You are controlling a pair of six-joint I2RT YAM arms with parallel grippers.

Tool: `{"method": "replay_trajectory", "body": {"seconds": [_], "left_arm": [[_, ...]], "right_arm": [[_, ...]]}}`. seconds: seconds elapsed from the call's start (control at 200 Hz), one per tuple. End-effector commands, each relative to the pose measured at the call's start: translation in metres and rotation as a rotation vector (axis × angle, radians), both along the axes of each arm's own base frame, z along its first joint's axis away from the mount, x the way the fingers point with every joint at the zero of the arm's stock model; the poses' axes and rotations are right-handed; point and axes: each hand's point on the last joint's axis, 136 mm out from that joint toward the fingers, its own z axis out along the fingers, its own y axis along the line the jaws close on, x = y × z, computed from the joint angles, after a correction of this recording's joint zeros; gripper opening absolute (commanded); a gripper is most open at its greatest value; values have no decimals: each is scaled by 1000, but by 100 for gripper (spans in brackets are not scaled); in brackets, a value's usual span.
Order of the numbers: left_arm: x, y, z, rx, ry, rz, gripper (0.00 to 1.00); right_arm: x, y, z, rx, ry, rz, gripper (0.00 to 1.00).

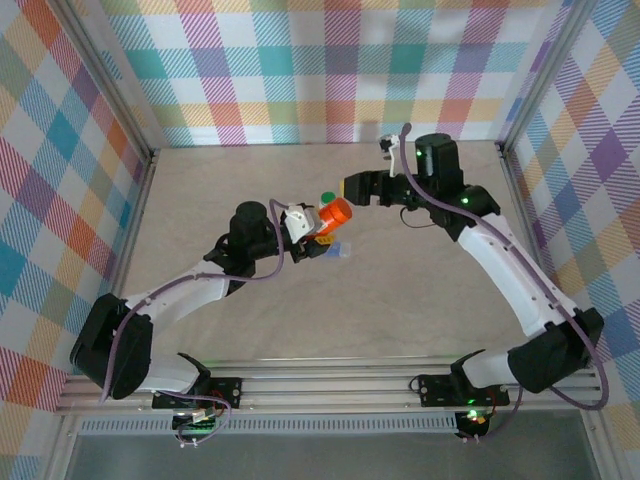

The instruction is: Sort the pills into containers

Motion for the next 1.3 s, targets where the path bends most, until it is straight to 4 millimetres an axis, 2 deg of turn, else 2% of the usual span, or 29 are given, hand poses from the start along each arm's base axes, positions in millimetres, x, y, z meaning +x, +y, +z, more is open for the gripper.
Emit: {"method": "replay_trajectory", "body": {"seconds": [0.0,0.355,0.555,0.66,0.735,0.79,0.905,0.95,1.08,1.2,1.3], "left_arm": [[22,8,19,-62,-77,123,19],[35,8,15,-67,-81,195,19],[34,8,20,-75,-89,200,19],[33,8,20,-69,-91,191,19],[29,7,21,-71,-92,174,19],[26,6,22,-75,-92,157,19],[14,4,26,-87,-83,92,19],[8,2,28,-90,-75,51,20],[-15,-5,38,-112,-50,-97,20],[-39,-11,44,-116,-13,-250,20],[-60,-16,45,-79,27,-380,20]], "right_arm": [[16,1,5,140,148,-188,89],[14,46,-7,133,198,-90,86],[11,58,-14,128,224,-52,79],[7,60,-15,127,223,-31,68],[1,60,-10,128,180,9,50],[-5,61,-6,138,135,48,42],[-29,64,13,131,-24,216,32],[-41,66,20,128,-89,299,31],[-93,63,38,105,-341,588,35],[-131,49,33,34,-614,769,40],[-149,40,26,-26,-765,868,38]]}}
